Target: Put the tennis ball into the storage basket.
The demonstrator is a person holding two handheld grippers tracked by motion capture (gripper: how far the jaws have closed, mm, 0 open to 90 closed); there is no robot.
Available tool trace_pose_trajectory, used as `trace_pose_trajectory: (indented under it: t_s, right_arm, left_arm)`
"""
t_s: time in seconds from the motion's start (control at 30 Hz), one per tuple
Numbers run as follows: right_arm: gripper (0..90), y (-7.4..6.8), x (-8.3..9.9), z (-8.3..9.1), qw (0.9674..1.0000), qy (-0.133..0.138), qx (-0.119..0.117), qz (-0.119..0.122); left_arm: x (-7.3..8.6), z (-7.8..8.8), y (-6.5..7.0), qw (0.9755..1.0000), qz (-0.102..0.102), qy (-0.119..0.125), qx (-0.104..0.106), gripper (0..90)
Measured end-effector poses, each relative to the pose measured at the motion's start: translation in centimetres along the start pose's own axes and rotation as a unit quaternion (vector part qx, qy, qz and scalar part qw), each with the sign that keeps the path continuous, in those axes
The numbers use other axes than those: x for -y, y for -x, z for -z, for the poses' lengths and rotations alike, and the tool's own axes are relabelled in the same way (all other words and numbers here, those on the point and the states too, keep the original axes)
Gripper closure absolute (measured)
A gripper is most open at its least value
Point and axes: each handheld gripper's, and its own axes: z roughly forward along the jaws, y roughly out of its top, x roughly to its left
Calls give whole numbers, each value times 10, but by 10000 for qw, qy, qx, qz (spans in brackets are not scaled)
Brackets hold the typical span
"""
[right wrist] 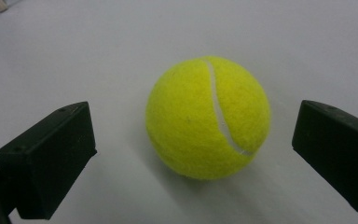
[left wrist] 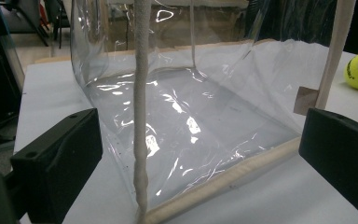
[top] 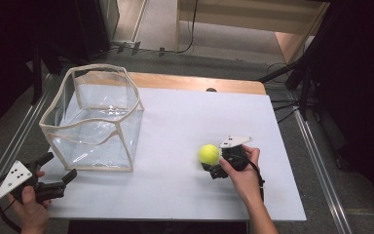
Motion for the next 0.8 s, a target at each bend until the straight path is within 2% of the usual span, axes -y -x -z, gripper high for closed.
trace_pose_trajectory:
  t_s: [0.1, 0.17, 0.27, 0.3, 0.7, 0.8]
  right_arm:
    - [4, 1, -1, -6, 9999, -140, 36, -49]
    - [125, 2, -3, -9, 9997, -159, 197, -59]
    - [126, 2, -4, -11, 9995, -178, 261, -43]
    - [126, 2, -5, -13, 9994, -239, 223, -129]
    - [127, 1, -11, -29, 9980, -586, 217, -63]
    - [127, -1, -10, -33, 9968, -736, 194, -242]
  left_arm:
    - [0, 0, 0, 10000, 2, -3, 1, 0]
    - [0, 0, 0, 10000, 2, -3, 1, 0]
    - [0, 0, 0, 10000, 2, -4, 3, 0]
    - [0, 0, 0, 10000, 0, -3, 3, 0]
    - [0, 0, 0, 10000, 9, 9, 1, 0]
    - [0, 0, 0, 10000, 11, 11, -5, 0]
